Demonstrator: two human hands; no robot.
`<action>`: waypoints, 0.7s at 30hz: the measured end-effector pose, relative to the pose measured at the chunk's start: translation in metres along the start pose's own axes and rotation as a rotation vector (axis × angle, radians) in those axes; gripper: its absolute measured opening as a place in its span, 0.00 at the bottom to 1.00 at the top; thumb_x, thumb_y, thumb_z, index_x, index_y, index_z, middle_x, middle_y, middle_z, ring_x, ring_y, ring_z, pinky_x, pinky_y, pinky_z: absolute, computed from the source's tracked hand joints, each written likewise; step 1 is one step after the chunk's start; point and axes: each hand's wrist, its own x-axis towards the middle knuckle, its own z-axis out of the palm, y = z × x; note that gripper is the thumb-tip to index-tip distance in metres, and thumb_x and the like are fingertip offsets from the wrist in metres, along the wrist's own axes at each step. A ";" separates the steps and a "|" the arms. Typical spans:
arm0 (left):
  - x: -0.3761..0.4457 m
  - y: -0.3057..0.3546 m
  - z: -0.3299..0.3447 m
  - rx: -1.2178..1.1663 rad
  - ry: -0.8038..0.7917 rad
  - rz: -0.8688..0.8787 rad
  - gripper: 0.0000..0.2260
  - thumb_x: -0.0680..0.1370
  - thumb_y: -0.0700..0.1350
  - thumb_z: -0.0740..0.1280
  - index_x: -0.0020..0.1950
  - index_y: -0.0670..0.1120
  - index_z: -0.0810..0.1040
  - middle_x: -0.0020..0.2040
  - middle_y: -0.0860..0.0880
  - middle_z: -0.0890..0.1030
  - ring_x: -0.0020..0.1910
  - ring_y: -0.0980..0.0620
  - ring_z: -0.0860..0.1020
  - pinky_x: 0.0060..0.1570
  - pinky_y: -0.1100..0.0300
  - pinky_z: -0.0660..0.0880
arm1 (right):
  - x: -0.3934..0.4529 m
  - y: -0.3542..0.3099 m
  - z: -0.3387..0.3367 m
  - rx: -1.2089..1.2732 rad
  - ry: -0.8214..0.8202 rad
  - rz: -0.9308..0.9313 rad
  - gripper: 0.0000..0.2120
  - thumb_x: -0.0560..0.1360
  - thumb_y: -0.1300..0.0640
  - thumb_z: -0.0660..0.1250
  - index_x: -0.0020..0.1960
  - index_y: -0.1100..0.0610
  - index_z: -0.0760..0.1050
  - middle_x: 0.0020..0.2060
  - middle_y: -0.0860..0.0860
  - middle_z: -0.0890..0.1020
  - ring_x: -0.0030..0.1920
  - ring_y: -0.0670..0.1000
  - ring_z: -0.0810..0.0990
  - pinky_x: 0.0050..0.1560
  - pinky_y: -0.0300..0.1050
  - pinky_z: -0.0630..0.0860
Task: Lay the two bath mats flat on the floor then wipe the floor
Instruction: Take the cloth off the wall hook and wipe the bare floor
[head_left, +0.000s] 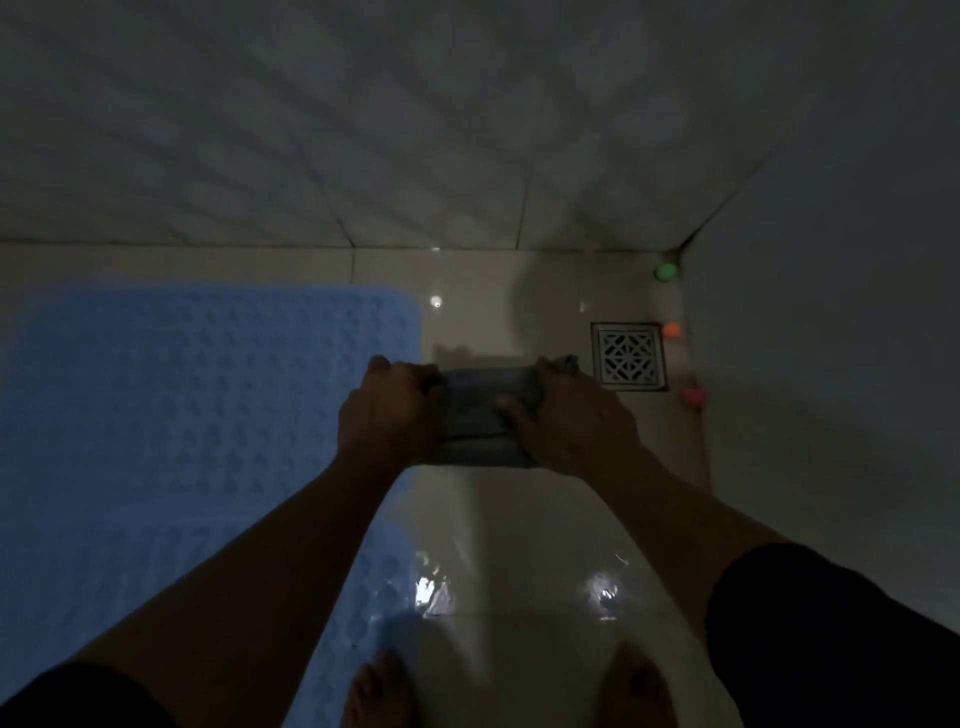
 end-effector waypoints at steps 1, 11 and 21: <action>0.018 -0.004 0.016 0.003 0.030 0.005 0.15 0.80 0.56 0.61 0.65 0.57 0.77 0.58 0.42 0.73 0.56 0.41 0.77 0.54 0.49 0.74 | 0.016 0.006 0.015 0.010 0.020 -0.020 0.38 0.74 0.30 0.53 0.75 0.54 0.62 0.69 0.58 0.73 0.65 0.61 0.74 0.65 0.55 0.72; 0.157 -0.029 0.092 -0.046 0.224 0.142 0.25 0.77 0.57 0.68 0.72 0.52 0.73 0.65 0.41 0.73 0.61 0.41 0.75 0.60 0.50 0.73 | 0.149 0.040 0.082 0.014 0.157 -0.097 0.34 0.79 0.36 0.55 0.78 0.53 0.56 0.76 0.57 0.62 0.71 0.61 0.68 0.69 0.54 0.65; 0.242 -0.024 0.089 -0.069 0.506 0.195 0.23 0.78 0.59 0.66 0.71 0.53 0.73 0.62 0.42 0.70 0.58 0.38 0.76 0.58 0.50 0.73 | 0.241 0.028 0.085 -0.060 0.474 -0.166 0.30 0.78 0.35 0.57 0.74 0.50 0.66 0.67 0.61 0.71 0.59 0.65 0.77 0.57 0.54 0.74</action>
